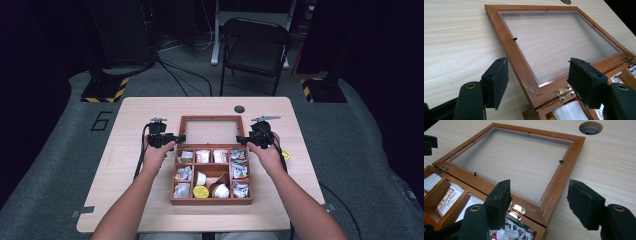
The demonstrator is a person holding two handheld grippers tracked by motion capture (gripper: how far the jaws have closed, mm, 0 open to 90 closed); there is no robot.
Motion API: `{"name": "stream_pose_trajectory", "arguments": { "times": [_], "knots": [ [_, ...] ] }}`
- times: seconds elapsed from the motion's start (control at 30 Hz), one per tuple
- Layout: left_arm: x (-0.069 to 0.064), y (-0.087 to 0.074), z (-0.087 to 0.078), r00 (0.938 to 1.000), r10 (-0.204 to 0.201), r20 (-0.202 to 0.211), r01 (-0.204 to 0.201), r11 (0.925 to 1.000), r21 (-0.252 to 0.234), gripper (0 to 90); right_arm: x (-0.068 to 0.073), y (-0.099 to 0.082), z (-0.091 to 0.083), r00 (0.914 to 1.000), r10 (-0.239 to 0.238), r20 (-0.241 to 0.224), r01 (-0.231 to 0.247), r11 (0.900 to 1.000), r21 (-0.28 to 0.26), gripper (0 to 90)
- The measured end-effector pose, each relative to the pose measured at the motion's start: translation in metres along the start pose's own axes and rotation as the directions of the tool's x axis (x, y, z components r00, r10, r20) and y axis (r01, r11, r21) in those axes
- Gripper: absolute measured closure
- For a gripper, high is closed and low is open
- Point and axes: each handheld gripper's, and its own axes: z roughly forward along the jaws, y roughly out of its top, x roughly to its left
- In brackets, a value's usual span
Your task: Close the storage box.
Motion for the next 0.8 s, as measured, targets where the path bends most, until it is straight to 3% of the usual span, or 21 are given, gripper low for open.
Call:
{"name": "stream_pose_trajectory", "arguments": {
  "times": [0.23, 0.8],
  "knots": [
    [-0.001, -0.003, 0.009, 0.9999, -0.01, 0.002, 0.01, 0.9998, 0.016, 32.6, -0.003, -0.001, 0.008, 0.999, 0.04, -0.018, -0.04, 0.9991, 0.014, 33.8],
    [0.001, -0.004, 0.017, 0.9996, -0.029, 0.003, 0.029, 0.9992, 0.029, 31.8, -0.005, -0.004, 0.021, 0.9982, 0.057, -0.021, -0.056, 0.9973, 0.047, 31.6]
  ]
}}
